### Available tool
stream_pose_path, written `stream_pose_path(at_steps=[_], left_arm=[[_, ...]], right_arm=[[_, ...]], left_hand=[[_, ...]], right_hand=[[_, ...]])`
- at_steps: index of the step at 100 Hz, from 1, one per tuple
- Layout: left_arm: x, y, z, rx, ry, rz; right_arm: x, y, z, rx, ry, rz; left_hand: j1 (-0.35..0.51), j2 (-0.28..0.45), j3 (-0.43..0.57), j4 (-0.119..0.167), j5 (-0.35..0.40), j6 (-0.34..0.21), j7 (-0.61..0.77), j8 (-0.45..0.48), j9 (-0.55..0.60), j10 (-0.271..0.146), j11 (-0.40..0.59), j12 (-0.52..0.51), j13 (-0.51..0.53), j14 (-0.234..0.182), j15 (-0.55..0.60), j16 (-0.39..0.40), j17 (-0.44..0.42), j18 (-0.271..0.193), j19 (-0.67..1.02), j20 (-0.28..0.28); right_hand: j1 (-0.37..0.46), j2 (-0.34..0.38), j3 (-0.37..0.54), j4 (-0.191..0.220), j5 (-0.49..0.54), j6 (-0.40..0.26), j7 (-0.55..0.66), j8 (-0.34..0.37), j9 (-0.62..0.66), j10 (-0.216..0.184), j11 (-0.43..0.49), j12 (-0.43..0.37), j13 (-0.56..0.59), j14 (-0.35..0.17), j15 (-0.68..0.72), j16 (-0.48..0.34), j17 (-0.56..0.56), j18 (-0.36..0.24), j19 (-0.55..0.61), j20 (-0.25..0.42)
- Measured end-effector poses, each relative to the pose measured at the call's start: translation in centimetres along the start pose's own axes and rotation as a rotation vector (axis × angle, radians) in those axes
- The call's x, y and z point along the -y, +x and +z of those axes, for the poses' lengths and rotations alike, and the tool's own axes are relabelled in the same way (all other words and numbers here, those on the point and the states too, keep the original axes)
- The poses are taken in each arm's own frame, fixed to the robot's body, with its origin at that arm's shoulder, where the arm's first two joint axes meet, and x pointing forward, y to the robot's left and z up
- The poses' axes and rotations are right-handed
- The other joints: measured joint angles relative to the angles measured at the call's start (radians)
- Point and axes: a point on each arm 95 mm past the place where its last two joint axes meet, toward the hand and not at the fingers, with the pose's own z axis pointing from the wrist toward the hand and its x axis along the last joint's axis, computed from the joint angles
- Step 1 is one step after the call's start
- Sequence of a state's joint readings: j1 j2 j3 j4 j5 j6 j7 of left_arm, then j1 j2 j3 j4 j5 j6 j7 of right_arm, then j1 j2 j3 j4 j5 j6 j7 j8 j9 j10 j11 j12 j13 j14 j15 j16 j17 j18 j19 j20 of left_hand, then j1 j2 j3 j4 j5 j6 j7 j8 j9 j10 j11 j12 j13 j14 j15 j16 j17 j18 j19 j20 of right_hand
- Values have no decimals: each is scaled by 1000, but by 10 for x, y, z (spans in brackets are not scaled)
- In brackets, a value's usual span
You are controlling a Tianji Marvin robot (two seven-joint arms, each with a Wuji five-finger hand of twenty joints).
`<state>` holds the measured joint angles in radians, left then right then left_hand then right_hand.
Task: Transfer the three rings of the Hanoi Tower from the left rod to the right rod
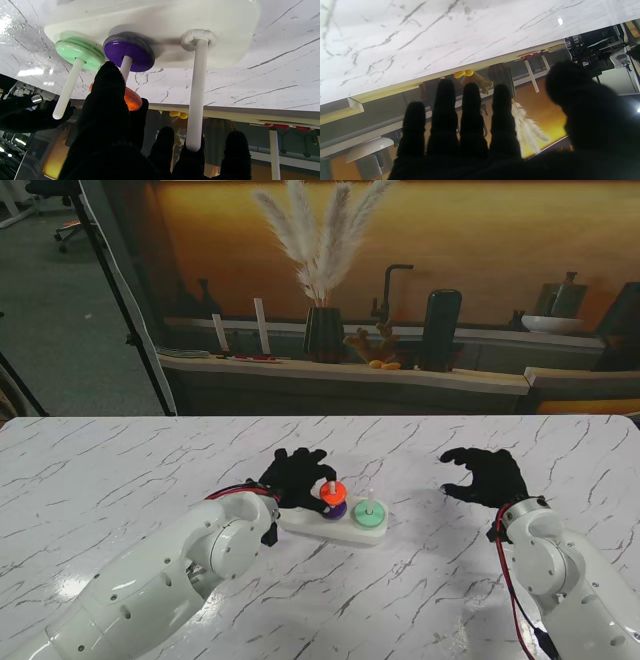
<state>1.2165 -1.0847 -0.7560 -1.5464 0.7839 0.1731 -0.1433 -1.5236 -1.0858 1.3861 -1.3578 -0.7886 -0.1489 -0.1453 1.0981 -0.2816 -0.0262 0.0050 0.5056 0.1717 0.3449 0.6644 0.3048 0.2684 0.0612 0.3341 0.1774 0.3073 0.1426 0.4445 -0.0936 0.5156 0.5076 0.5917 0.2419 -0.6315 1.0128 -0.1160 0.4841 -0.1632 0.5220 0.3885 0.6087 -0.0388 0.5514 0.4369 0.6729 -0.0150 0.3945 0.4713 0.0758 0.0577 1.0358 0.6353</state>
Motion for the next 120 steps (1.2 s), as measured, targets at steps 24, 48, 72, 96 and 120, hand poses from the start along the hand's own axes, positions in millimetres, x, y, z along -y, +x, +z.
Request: stream_pose_path(at_steps=[24, 48, 72, 96, 120], left_arm=[[12, -2, -6, 18, 34, -37], [20, -3, -10, 24, 44, -54], [25, -5, -12, 30, 55, -50], [29, -7, -14, 35, 69, -51], [39, -13, -19, 50, 83, -25]], right_arm=[[1, 1, 0, -1, 3, 2], [3, 2, 1, -5, 8, 3], [3, 3, 1, -5, 8, 4], [4, 2, 1, -3, 9, 6], [5, 2, 1, -3, 11, 8]], left_hand=[[0, 0, -1, 0, 0, -8, 0, 0, 8, 0, 0, 0, 21, 0, 0, 0, 0, 0, 0, 0], [0, 0, -2, 0, 0, -14, 0, 0, 8, 0, 0, 0, 21, 0, 0, 0, 0, 0, 0, 0], [0, 0, -2, 0, 0, -16, 2, 0, 9, 0, 0, 0, 21, 0, 0, 0, 0, 0, 0, 0], [0, 0, -2, 0, 0, -16, 2, 0, 9, 0, 0, 0, 21, 0, 0, 0, 0, 0, 0, 0], [0, 0, -2, 0, 0, -16, 2, 0, 9, 0, 0, 0, 21, 0, 0, 0, 0, 0, 0, 0]], right_hand=[[0, 0, 0, 0, 0, 0, 0, 0, 0, 0, 0, 0, 0, 0, 0, 0, 0, 0, 0, 0], [0, 0, 0, 0, 0, 0, 0, 0, 0, 0, 0, 0, 0, 0, 0, 0, 0, 0, 0, 0], [0, 0, 0, 0, 0, 0, 0, 0, 0, 0, 0, 0, 0, 0, 0, 0, 0, 0, 0, 0], [0, 0, 0, 0, 0, 0, 0, 0, 0, 0, 0, 0, 0, 0, 0, 0, 0, 0, 0, 0], [0, 0, 0, 0, 0, 0, 0, 0, 0, 0, 0, 0, 0, 0, 0, 0, 0, 0, 0, 0]])
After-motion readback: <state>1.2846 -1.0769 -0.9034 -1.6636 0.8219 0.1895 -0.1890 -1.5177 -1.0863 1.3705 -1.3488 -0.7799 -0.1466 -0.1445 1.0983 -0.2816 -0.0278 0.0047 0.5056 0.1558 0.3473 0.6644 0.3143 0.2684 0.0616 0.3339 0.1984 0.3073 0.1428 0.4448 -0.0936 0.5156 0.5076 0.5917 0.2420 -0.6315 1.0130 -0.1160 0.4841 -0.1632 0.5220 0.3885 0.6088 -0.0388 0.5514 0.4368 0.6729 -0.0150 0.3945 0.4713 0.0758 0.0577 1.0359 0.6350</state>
